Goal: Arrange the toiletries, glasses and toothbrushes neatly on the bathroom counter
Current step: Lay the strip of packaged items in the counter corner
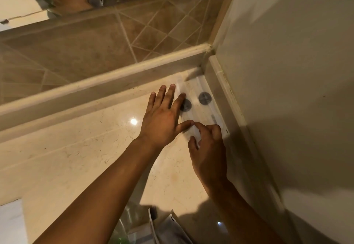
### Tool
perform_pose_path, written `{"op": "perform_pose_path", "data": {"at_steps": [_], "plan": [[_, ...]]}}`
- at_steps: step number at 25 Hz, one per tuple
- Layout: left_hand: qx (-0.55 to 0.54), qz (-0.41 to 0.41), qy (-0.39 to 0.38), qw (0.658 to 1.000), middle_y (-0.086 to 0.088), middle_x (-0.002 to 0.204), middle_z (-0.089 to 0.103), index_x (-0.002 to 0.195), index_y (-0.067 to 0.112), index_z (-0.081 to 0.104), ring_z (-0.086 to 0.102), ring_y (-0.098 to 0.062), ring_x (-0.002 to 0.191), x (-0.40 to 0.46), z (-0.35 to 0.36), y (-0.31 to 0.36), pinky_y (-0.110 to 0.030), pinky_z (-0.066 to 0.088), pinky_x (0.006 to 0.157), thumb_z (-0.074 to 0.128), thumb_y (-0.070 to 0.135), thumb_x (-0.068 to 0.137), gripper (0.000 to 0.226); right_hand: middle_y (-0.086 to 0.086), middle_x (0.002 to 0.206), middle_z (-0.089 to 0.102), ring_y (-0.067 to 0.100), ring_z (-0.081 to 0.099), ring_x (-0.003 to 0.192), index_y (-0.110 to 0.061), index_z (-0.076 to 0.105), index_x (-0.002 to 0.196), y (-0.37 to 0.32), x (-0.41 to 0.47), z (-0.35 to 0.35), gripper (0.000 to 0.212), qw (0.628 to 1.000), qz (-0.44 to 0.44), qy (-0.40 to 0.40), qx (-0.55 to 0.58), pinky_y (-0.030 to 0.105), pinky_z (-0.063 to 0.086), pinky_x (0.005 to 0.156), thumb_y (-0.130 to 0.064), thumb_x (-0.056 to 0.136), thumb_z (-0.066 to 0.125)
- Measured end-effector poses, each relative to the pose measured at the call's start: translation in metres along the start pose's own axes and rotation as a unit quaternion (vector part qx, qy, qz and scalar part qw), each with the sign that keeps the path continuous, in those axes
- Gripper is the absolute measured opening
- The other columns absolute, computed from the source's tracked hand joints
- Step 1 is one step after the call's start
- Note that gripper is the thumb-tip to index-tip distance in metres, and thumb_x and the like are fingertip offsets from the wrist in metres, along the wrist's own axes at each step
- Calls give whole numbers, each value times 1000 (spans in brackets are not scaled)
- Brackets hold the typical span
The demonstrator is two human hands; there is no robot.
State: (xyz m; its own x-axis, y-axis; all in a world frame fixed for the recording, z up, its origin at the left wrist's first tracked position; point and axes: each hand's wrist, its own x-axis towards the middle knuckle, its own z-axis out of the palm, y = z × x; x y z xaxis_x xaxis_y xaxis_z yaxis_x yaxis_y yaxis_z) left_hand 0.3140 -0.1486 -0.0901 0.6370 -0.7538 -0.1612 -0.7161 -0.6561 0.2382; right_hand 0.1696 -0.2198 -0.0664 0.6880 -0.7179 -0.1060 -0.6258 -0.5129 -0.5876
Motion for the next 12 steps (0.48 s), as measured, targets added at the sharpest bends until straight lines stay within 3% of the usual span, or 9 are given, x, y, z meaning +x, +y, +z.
{"op": "perform_pose_path", "data": {"at_steps": [12], "plan": [[26, 13, 6, 1000, -6, 171, 6, 159, 31, 16, -2, -33, 157, 2, 9, 0, -51, -3, 125, 25, 84, 90, 87, 9, 120, 64, 20, 67, 100, -13, 65, 129, 2, -2, -1, 42, 1000, 6, 3, 10, 39, 62, 87, -25, 90, 74]]}}
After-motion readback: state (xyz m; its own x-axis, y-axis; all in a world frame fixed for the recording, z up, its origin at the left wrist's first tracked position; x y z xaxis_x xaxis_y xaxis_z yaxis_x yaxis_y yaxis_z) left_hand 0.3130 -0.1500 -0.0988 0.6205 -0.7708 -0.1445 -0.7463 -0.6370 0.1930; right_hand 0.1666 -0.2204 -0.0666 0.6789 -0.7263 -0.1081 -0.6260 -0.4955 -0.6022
